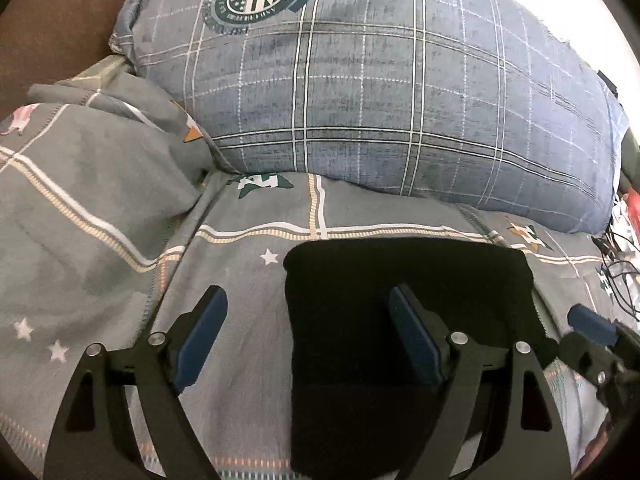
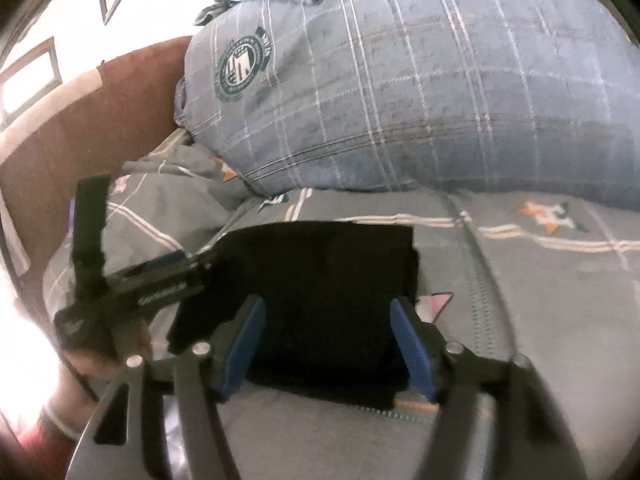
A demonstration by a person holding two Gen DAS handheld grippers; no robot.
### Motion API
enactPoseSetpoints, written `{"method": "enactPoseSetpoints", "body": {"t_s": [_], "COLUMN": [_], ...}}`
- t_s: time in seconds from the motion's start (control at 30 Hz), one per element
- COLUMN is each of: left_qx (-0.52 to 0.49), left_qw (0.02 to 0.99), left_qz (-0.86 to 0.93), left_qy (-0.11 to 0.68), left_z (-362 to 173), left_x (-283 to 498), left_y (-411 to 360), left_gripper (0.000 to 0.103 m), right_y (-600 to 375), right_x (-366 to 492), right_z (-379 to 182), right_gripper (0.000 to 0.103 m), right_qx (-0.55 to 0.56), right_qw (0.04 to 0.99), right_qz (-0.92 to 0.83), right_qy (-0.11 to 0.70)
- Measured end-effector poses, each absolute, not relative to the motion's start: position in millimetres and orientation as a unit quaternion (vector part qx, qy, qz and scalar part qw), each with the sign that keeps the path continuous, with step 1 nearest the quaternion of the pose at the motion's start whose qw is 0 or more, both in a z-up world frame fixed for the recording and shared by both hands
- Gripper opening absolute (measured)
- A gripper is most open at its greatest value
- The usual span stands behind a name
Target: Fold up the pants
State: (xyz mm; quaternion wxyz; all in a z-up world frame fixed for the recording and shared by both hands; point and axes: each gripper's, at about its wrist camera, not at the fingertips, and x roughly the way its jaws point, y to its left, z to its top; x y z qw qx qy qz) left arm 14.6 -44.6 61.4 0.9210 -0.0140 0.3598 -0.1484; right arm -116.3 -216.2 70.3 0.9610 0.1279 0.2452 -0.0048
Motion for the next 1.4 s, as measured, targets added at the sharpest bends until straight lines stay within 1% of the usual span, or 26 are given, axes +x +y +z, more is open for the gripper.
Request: {"method": "enactPoseSetpoints", "body": {"t_s": [0.1,0.23,0.37,0.47,0.63,0.8,1.4], "left_qx": [-0.019,-0.035,-0.018,-0.011,0.004,-0.014,0.006], "left_qw": [0.923,0.931,0.944,0.947,0.953,0.946,0.948], "left_qz": [-0.145,-0.127,-0.095,-0.085,-0.073,-0.089,-0.078], "left_qy": [0.356,0.341,0.315,0.31,0.294,0.311,0.308], "left_z": [66.8,71.1,76.6,81.5,89.7,89.9,89.0], "left_x": [2.3,-20.7,-44.8,-58.3,-75.3,-81.3,-94.7], "left_y": [-39.7,-25.6,-19.1,-19.9,-24.2,-23.2,-28.9], "left_gripper": [0.084,0.084,0.084,0.084,0.084,0.084,0.084], "right_y": [-214.4,-210.0,-207.5,-206.6,-207.1,-205.3,-204.5], "right_x": [-119.6,-122.3,-125.1,-129.3,-137.0,-145.8,-156.7], "right_z": [73.7,73.3,70.8,69.8,71.9,74.3,68.2], "right_gripper": [0.073,0.074,0.077,0.081,0.081,0.083,0.083], "right_qx": [0.128,0.114,0.113,0.123,0.131,0.12,0.12], "right_qw": [0.96,0.959,0.958,0.958,0.957,0.958,0.956], "right_qz": [-0.028,-0.049,-0.052,-0.062,-0.074,-0.096,-0.098], "right_qy": [0.248,0.255,0.257,0.253,0.25,0.244,0.248]}}
